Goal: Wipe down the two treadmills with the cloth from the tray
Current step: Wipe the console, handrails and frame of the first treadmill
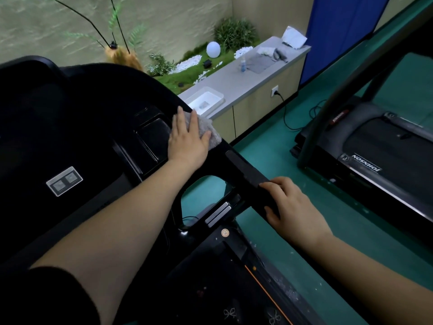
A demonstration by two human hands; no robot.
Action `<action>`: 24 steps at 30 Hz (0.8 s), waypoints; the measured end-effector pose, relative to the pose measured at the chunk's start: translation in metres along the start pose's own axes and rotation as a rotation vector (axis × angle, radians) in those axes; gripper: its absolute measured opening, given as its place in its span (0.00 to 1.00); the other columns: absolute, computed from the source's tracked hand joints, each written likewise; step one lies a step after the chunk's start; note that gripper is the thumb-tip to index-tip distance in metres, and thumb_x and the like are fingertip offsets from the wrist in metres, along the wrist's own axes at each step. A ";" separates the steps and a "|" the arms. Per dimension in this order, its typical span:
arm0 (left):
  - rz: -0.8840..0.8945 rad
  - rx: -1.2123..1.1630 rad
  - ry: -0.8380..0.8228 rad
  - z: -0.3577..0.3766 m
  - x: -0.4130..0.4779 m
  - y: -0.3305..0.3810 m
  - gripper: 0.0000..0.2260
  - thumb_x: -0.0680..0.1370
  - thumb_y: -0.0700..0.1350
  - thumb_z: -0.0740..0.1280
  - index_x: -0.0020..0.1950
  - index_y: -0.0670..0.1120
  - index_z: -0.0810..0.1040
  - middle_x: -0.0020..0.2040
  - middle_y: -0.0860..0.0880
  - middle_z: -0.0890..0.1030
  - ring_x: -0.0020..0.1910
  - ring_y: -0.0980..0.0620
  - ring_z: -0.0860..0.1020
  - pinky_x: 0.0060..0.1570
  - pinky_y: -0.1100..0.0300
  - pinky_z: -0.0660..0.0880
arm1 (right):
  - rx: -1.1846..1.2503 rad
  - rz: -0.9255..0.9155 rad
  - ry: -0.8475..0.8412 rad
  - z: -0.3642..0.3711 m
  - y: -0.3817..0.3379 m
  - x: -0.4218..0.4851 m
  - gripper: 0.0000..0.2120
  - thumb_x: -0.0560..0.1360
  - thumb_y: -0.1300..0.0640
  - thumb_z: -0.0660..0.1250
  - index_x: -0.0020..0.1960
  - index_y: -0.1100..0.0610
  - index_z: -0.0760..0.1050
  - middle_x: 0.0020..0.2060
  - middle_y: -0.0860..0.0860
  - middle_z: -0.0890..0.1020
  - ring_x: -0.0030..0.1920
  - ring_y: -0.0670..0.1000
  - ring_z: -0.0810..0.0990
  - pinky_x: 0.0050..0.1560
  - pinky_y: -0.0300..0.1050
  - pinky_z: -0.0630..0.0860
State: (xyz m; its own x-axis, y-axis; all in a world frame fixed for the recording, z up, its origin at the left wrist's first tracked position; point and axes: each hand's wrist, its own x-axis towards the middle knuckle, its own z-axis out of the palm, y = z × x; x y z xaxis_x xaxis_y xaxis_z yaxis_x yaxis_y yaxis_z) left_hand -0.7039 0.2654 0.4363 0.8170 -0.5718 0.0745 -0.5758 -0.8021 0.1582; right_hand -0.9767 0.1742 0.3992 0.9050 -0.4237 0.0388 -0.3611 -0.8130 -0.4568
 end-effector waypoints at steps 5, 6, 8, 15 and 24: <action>0.032 0.059 0.079 -0.005 0.027 0.005 0.25 0.81 0.58 0.50 0.77 0.51 0.57 0.79 0.49 0.45 0.77 0.46 0.39 0.75 0.46 0.44 | 0.005 -0.004 0.016 0.000 0.000 0.000 0.24 0.73 0.54 0.67 0.68 0.49 0.67 0.62 0.48 0.70 0.58 0.55 0.74 0.57 0.52 0.75; 0.075 0.108 0.077 -0.002 0.021 0.010 0.25 0.81 0.57 0.49 0.76 0.50 0.59 0.79 0.48 0.47 0.77 0.45 0.41 0.75 0.46 0.44 | 0.006 -0.001 0.016 0.000 0.000 0.000 0.24 0.73 0.54 0.67 0.68 0.49 0.67 0.62 0.49 0.70 0.58 0.55 0.74 0.57 0.52 0.75; 0.219 0.157 0.058 0.008 -0.010 0.030 0.24 0.82 0.55 0.46 0.76 0.46 0.59 0.79 0.46 0.51 0.77 0.43 0.44 0.75 0.47 0.42 | 0.008 0.012 0.020 -0.001 -0.001 0.000 0.26 0.72 0.54 0.67 0.68 0.50 0.66 0.61 0.50 0.71 0.57 0.56 0.75 0.56 0.53 0.75; 0.527 -0.007 -0.130 0.032 -0.094 0.060 0.25 0.81 0.58 0.49 0.75 0.51 0.61 0.78 0.51 0.53 0.78 0.50 0.44 0.74 0.53 0.41 | 0.058 0.152 0.044 -0.001 -0.004 -0.001 0.36 0.71 0.49 0.67 0.74 0.53 0.56 0.62 0.52 0.73 0.62 0.55 0.74 0.60 0.52 0.73; 0.254 -0.129 0.002 0.032 -0.080 0.054 0.22 0.82 0.50 0.54 0.76 0.47 0.60 0.78 0.46 0.54 0.77 0.44 0.47 0.76 0.50 0.45 | 0.042 0.123 0.024 -0.002 -0.004 -0.002 0.34 0.70 0.50 0.68 0.72 0.50 0.57 0.60 0.52 0.72 0.61 0.56 0.74 0.59 0.53 0.74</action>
State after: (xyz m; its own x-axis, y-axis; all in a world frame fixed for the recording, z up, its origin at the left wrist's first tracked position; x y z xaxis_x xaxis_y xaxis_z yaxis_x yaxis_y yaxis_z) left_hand -0.8013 0.2623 0.4073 0.6473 -0.7512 0.1297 -0.7535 -0.6046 0.2583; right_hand -0.9778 0.1779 0.4031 0.8487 -0.5289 0.0012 -0.4587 -0.7372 -0.4961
